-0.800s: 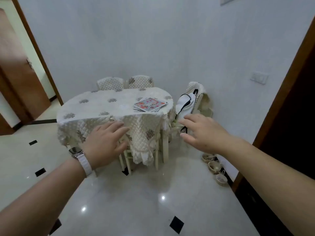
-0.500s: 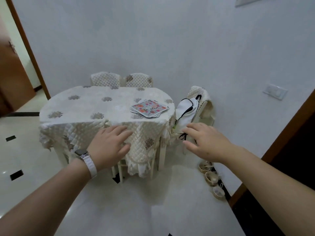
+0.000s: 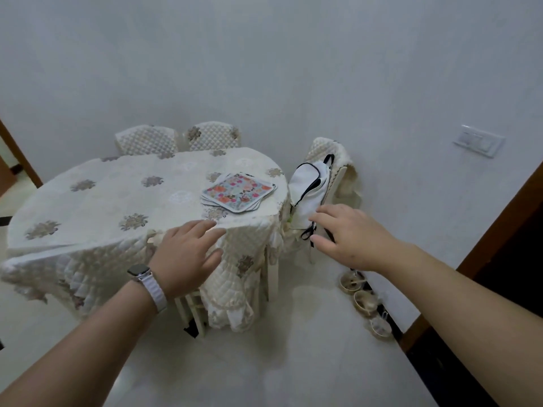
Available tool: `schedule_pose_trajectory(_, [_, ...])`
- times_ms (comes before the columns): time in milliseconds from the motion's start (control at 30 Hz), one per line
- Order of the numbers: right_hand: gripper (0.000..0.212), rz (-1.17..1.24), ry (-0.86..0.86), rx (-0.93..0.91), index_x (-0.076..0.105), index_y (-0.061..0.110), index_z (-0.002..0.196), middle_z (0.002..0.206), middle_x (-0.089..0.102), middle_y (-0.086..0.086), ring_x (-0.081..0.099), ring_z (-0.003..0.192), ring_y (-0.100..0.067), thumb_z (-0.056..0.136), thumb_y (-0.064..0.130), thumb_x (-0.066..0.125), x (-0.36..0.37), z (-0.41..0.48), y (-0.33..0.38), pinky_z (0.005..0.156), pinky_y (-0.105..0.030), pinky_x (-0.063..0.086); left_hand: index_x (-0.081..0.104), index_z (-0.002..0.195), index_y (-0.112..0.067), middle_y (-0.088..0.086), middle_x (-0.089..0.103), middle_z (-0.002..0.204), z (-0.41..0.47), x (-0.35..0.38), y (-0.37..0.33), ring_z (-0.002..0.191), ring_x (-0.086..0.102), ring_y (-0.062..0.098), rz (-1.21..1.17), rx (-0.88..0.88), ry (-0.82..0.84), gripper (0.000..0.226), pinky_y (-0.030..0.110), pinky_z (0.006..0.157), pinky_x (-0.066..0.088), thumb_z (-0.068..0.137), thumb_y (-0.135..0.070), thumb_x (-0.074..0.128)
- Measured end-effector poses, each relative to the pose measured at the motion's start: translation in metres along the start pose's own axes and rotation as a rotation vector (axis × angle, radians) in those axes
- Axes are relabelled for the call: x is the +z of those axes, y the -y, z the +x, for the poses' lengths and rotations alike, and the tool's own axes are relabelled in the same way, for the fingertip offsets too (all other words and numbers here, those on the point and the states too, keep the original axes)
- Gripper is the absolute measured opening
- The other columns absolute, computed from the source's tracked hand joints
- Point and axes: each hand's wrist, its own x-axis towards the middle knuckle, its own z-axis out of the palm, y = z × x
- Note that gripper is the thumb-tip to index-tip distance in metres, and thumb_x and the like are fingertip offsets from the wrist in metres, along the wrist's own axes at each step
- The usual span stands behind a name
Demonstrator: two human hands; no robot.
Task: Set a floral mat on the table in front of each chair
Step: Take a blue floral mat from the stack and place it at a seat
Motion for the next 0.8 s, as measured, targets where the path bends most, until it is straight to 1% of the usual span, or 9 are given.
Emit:
schedule_pose_trajectory(67, [0.049, 0.018, 0.021, 0.017, 0.043, 0.027, 0.142, 0.148, 0.040, 0.004, 0.034, 0.135, -0.018, 0.097, 0.047, 0.040, 0.012, 0.018, -0.022, 0.107, -0.037, 0.029, 0.064, 0.121, -0.020, 0.006, 0.065, 0.123, 0.023, 0.014, -0.002, 0.113, 0.060, 0.029, 0.000, 0.006, 0.017, 0.050, 0.045, 0.087, 0.049, 0.086, -0.044, 0.038])
schedule_pose_trajectory(167, [0.050, 0.041, 0.049, 0.008, 0.042, 0.027, 0.142, 0.148, 0.040, 0.005, 0.034, 0.135, -0.018, 0.097, 0.048, 0.039, 0.030, 0.051, -0.057, 0.106, -0.038, 0.030, 0.061, 0.125, -0.023, 0.004, 0.063, 0.128, 0.063, 0.035, -0.001, 0.117, 0.057, 0.028, 0.011, -0.022, 0.045, 0.051, 0.045, 0.090, 0.047, 0.086, -0.047, 0.037])
schedule_pose_trajectory(333, [0.050, 0.094, 0.051, -0.025, 0.046, 0.025, 0.140, 0.142, 0.046, 0.005, 0.040, 0.131, -0.018, 0.097, 0.048, 0.039, 0.057, 0.117, -0.131, 0.104, -0.039, 0.035, 0.058, 0.130, -0.026, 0.002, 0.059, 0.133, 0.151, 0.067, -0.010, 0.122, 0.053, 0.028, 0.039, -0.087, 0.070, 0.056, 0.046, 0.093, 0.044, 0.086, -0.051, 0.032])
schedule_pose_trajectory(467, [0.049, 0.123, 0.085, -0.053, 0.046, 0.024, 0.139, 0.141, 0.046, 0.004, 0.041, 0.129, -0.020, 0.097, 0.046, 0.036, 0.062, 0.172, -0.193, 0.103, -0.039, 0.036, 0.052, 0.135, -0.030, 0.000, 0.054, 0.139, 0.221, 0.086, -0.025, 0.128, 0.048, 0.024, 0.068, -0.104, 0.113, 0.060, 0.044, 0.099, 0.041, 0.087, -0.055, 0.026])
schedule_pose_trajectory(567, [0.051, 0.130, 0.075, -0.097, 0.046, 0.023, 0.139, 0.141, 0.048, 0.002, 0.043, 0.126, -0.019, 0.096, 0.048, 0.033, 0.060, 0.212, -0.232, 0.102, -0.041, 0.038, 0.053, 0.135, -0.028, 0.001, 0.054, 0.140, 0.265, 0.094, -0.031, 0.128, 0.048, 0.026, 0.075, -0.133, 0.099, 0.061, 0.045, 0.098, 0.041, 0.087, -0.055, 0.027])
schedule_pose_trajectory(667, [0.051, 0.164, 0.049, -0.120, 0.046, 0.023, 0.139, 0.139, 0.049, 0.003, 0.044, 0.125, -0.018, 0.096, 0.048, 0.034, 0.057, 0.247, -0.257, 0.101, -0.041, 0.040, 0.054, 0.134, -0.027, 0.001, 0.057, 0.137, 0.296, 0.099, -0.032, 0.125, 0.051, 0.026, 0.083, -0.161, 0.093, 0.060, 0.045, 0.097, 0.042, 0.087, -0.054, 0.029])
schedule_pose_trajectory(800, [0.050, 0.151, 0.069, -0.184, 0.043, 0.024, 0.141, 0.142, 0.045, 0.005, 0.040, 0.127, -0.017, 0.097, 0.048, 0.035, 0.065, 0.285, -0.269, 0.101, -0.038, 0.038, 0.055, 0.132, -0.027, 0.002, 0.059, 0.133, 0.317, 0.105, -0.017, 0.121, 0.054, 0.027, 0.104, -0.197, 0.105, 0.057, 0.045, 0.094, 0.045, 0.089, -0.054, 0.030])
